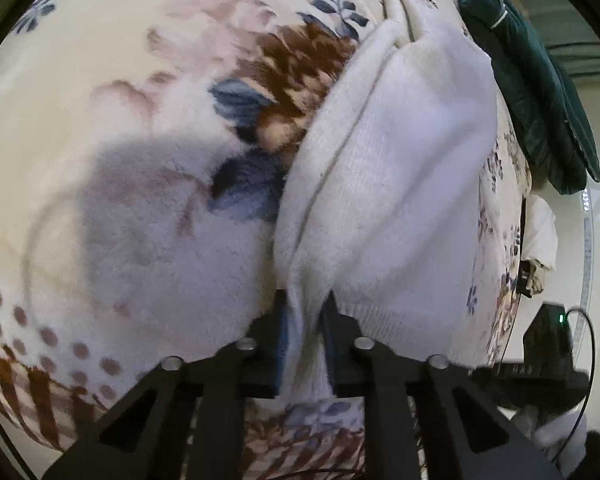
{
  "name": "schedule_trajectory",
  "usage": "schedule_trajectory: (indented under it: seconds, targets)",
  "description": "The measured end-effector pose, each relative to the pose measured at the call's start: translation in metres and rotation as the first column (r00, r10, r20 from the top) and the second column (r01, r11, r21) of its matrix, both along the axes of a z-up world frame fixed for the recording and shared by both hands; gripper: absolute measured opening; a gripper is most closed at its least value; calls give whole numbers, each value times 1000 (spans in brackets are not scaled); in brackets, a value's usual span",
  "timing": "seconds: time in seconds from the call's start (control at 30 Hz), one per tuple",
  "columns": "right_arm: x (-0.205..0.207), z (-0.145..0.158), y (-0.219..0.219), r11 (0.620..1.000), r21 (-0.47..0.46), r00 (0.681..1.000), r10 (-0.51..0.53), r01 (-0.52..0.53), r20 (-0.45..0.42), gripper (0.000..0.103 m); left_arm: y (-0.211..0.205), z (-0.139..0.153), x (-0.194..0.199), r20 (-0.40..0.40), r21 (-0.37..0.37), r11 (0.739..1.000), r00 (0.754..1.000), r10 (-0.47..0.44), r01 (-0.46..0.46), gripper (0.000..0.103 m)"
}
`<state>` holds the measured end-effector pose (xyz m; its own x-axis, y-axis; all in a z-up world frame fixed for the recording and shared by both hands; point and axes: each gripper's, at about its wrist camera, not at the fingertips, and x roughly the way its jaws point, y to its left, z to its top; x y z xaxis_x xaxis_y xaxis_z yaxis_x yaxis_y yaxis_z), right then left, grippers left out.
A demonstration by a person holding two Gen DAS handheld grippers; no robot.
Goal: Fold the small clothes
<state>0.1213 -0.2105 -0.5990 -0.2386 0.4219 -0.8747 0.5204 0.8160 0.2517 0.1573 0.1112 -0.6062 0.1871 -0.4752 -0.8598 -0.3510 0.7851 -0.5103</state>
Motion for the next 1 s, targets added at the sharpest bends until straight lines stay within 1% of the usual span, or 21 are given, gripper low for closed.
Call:
schedule_trajectory:
  seconds: [0.03,0.17,0.27,0.3,0.33,0.37,0.4,0.43,0.47,0.5,0.53,0.57,0.6,0.67,0.7,0.73,0.8,0.9,0.93,0.97,1.0]
  targets:
    - [-3,1,-1,1000,-9,1000,8,-8,0,3,0,2,0,2,0,1000,1000,0,0,10]
    - [-22,1,4,998,-14,998,59,-60,-13,2,8,12,-3,15,37,999,1000,8,-8,9]
    - [-23,-5,27,995,-21,995,102,-102,-19,2,14,-1,-6,-23,45,999,1000,21,-20,9]
    - [-23,-10,35,993,-20,993,112,-113,-24,2,17,-6,-8,-34,23,999,999,33,-32,9]
    - [-20,-13,45,989,-15,989,144,-144,-20,2,19,-7,-7,-42,-10,999,999,35,-36,11]
    - [-15,-16,54,977,-16,977,211,-211,-16,3,21,-4,-6,-47,-20,999,998,32,-33,14]
    - [-10,-15,63,957,-39,958,287,-287,-21,4,22,2,-4,-53,-7,1000,998,19,-19,20]
    - [-6,-13,66,948,-36,948,316,-317,-22,9,23,9,-2,-54,4,1000,999,6,-6,25]
    - [-1,-9,66,948,8,947,319,-319,-26,15,24,18,0,-45,18,1000,999,-6,7,35]
    - [2,-6,65,952,43,952,304,-303,-25,21,27,31,5,-16,31,999,1000,-17,18,46]
    - [8,0,59,960,82,962,272,-269,-25,29,30,40,10,10,29,999,1000,-24,24,51]
    - [13,5,52,965,94,969,247,-244,-17,50,33,47,17,33,28,999,999,-26,25,60]
    - [19,11,47,969,101,974,225,-224,-2,60,36,55,32,67,22,1000,998,-23,22,61]
    - [41,25,35,977,103,982,184,-187,42,60,40,59,62,113,-7,1000,994,-14,15,61]
    - [52,30,32,978,103,983,174,-180,64,60,40,61,87,147,-30,999,989,-7,12,61]
    - [66,35,29,981,96,983,160,-169,94,60,38,61,107,169,-36,999,986,-7,14,61]
    - [98,41,19,987,68,979,135,-147,154,60,32,59,162,228,-37,999,973,-27,37,61]
    - [163,50,2,996,-14,950,86,-86,300,60,21,51,232,272,-40,997,961,-49,63,61]
    - [177,51,-2,997,-28,942,74,-68,327,60,16,46,256,275,-38,997,960,-60,74,61]
    - [203,51,-10,999,-42,927,37,-23,372,60,14,40,276,272,-43,995,960,-69,84,61]
    - [220,51,-15,999,-43,918,16,1,397,60,9,31,301,258,-33,995,963,-80,92,61]
